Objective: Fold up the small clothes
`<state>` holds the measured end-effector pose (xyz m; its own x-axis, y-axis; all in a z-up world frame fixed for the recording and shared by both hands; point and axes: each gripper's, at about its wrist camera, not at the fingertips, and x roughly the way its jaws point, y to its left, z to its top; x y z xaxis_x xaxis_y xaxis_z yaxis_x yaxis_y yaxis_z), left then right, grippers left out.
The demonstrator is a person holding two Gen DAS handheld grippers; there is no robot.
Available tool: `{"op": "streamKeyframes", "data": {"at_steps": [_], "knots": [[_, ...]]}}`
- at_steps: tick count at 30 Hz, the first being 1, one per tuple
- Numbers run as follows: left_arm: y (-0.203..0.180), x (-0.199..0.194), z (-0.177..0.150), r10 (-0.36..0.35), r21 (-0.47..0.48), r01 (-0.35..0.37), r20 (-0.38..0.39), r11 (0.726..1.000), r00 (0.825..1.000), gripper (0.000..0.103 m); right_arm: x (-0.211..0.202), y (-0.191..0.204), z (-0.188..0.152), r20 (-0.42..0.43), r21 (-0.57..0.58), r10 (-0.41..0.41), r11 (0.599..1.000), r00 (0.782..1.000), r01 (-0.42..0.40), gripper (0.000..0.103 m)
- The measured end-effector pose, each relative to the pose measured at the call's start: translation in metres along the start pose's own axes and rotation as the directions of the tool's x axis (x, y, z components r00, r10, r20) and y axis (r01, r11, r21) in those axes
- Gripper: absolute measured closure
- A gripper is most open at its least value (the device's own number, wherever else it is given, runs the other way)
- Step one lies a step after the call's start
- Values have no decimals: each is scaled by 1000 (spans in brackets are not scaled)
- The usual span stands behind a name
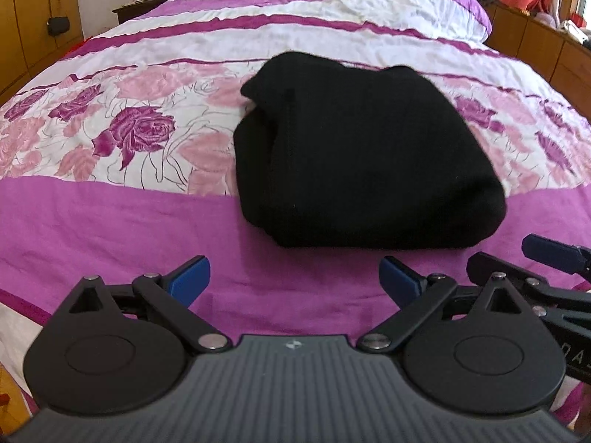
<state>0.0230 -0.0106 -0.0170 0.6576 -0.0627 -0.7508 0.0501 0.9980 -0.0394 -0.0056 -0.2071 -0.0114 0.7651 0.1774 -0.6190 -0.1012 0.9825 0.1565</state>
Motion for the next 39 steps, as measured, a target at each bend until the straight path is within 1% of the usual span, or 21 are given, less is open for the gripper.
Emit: {"op": "streamKeyframes", "data": {"at_steps": [4,10,17,22,27,39], "knots": [[-1,8,-2,8,1,-8,-18,1000,1000,3,4,0,-3,-17,10,0,1000,1000,0,31],[-2,13,-4,13,-1,-13,-38,1000,999,3,7,1,-4,-21,13,-3,1000,1000,3,31],[-1,13,-4,19,-9,-19,-27,1000,999,3,8,0,-5,-22,31,-1,1000,1000,2,31],[-5,11,-5,62,26,-62,-9,998,998,3,8,-1,-5,-25,33,2,999,1000,-1,31],[-7,9,-6,46,33,-46,-1,998,999,3,8,0,-5,-25,33,3,999,1000,-2,31],[-6,7,-5,37,24,-37,3,999,999,3,7,1,-5,-24,33,4,999,1000,-3,31]]}}
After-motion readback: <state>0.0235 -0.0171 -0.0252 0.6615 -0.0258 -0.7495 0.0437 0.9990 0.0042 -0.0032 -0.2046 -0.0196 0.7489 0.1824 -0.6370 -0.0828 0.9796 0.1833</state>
